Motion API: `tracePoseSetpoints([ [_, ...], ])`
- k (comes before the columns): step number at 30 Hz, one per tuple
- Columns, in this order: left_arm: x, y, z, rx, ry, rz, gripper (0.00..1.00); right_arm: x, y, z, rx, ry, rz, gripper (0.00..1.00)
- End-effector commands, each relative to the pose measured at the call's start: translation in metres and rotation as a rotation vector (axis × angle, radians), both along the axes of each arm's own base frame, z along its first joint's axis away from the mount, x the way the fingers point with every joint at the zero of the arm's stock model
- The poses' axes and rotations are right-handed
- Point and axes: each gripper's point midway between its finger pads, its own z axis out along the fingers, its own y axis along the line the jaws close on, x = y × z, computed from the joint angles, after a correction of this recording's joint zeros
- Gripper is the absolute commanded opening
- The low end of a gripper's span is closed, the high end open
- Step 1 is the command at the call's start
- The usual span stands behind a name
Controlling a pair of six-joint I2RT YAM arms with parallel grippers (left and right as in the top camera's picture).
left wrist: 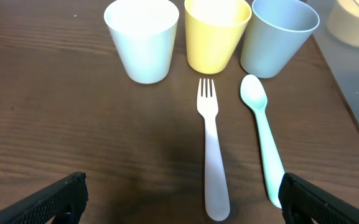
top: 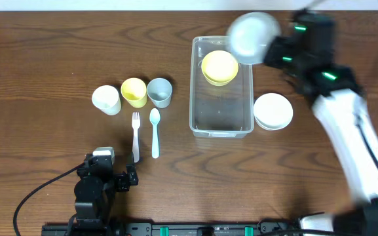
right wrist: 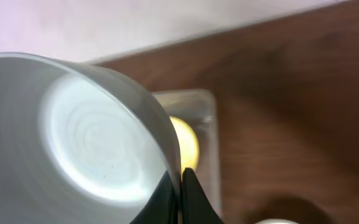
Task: Pack container
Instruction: 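Place the grey bowl into the yellow bowl in the container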
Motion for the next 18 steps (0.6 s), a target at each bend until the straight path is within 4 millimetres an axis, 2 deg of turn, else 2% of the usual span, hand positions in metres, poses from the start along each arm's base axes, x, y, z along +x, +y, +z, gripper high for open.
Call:
tracePoseSetpoints([
  [1, 0.000, -0.001, -0.003, -0.006, 0.002, -0.004, 0.98, 0.025, 0.028, -0.049, 0.023, 0.095, 0.057, 0.01],
  [3, 0.000, -0.001, -0.003, -0.006, 0.002, -0.004, 0.98, 0.037, 0.046, -0.072, 0.061, 0.147, 0.112, 0.01],
  [5, 0.000, -0.001, -0.003, -0.006, 0.002, -0.004, 0.98, 0.047, 0.056, -0.095, 0.077, 0.199, 0.128, 0.01],
  [8, 0.000, -0.001, -0.003, -0.006, 0.002, -0.004, 0.98, 0.057, 0.059, -0.117, 0.076, 0.238, 0.114, 0.01],
  [11, 0.000, -0.001, -0.003, -0.006, 0.002, -0.004, 0.98, 0.062, 0.054, -0.124, 0.050, 0.240, 0.092, 0.01],
  [12, 0.000, -0.001, -0.003, -0.006, 0.002, -0.003, 0.98, 0.062, 0.053, -0.124, 0.043, 0.239, 0.092, 0.05],
  [14, 0.000, -0.001, -0.003, -0.006, 0.002, -0.003, 0.98, 0.059, 0.055, -0.124, 0.036, 0.246, 0.116, 0.32],
  [15, 0.000, -0.001, -0.003, -0.006, 0.002, -0.003, 0.98, 0.056, 0.056, -0.123, 0.035, 0.253, 0.136, 0.40],
  [18, 0.000, -0.001, -0.003, -0.006, 0.002, -0.003, 0.98, 0.044, 0.056, -0.111, 0.016, 0.285, 0.171, 0.51],
])
